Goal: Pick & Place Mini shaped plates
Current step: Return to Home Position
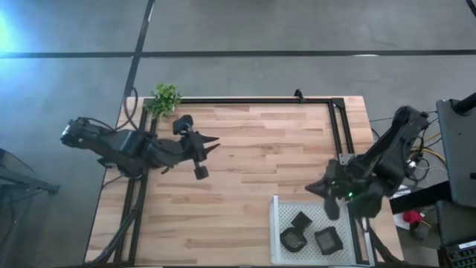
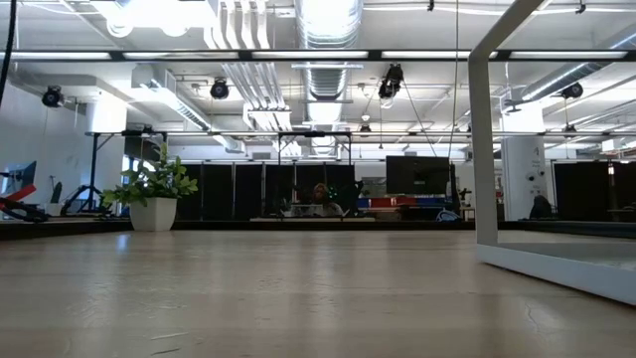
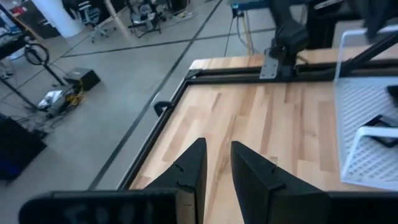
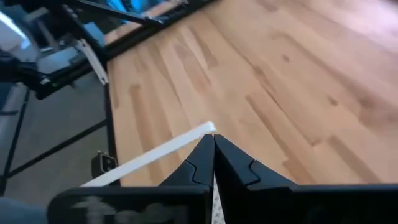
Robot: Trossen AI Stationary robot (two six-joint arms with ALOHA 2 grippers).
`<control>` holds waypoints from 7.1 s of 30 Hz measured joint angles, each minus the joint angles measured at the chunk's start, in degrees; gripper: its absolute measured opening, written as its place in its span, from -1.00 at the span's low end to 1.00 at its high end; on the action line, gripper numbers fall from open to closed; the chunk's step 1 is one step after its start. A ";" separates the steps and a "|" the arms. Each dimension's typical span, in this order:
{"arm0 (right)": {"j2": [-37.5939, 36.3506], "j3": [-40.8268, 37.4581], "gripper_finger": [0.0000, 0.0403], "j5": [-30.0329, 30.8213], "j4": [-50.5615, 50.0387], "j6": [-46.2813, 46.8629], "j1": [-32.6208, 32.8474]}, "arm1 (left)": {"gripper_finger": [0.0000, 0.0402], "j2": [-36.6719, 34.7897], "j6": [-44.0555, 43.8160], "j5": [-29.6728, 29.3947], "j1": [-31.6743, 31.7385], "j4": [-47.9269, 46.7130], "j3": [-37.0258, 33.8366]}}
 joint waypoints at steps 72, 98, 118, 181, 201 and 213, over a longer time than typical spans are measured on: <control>-62.65 -27.29 -0.96 -16.91 31.36 -71.37 -0.04 | -0.64 -69.10 4.14 22.55 0.02 44.19 -59.63; -62.69 -45.07 -0.96 -13.79 48.63 -73.47 -0.04 | -0.64 -70.63 4.20 20.60 0.07 57.61 -78.27; -62.74 -57.90 -0.96 -9.70 61.78 -74.13 -0.04 | -0.64 -70.63 2.09 18.64 0.07 48.89 -79.01; -62.61 -61.96 -0.96 20.44 53.41 -67.93 -0.08 | -0.64 -68.90 0.73 10.38 0.07 38.19 -79.14; -62.61 -61.94 -0.96 20.37 53.41 -67.96 -0.07 | -0.64 -68.90 0.69 10.43 0.07 38.17 -79.14; -62.58 -61.94 -0.96 20.35 53.42 -67.96 -0.07 | -0.64 -68.90 0.69 10.45 0.07 38.17 -79.14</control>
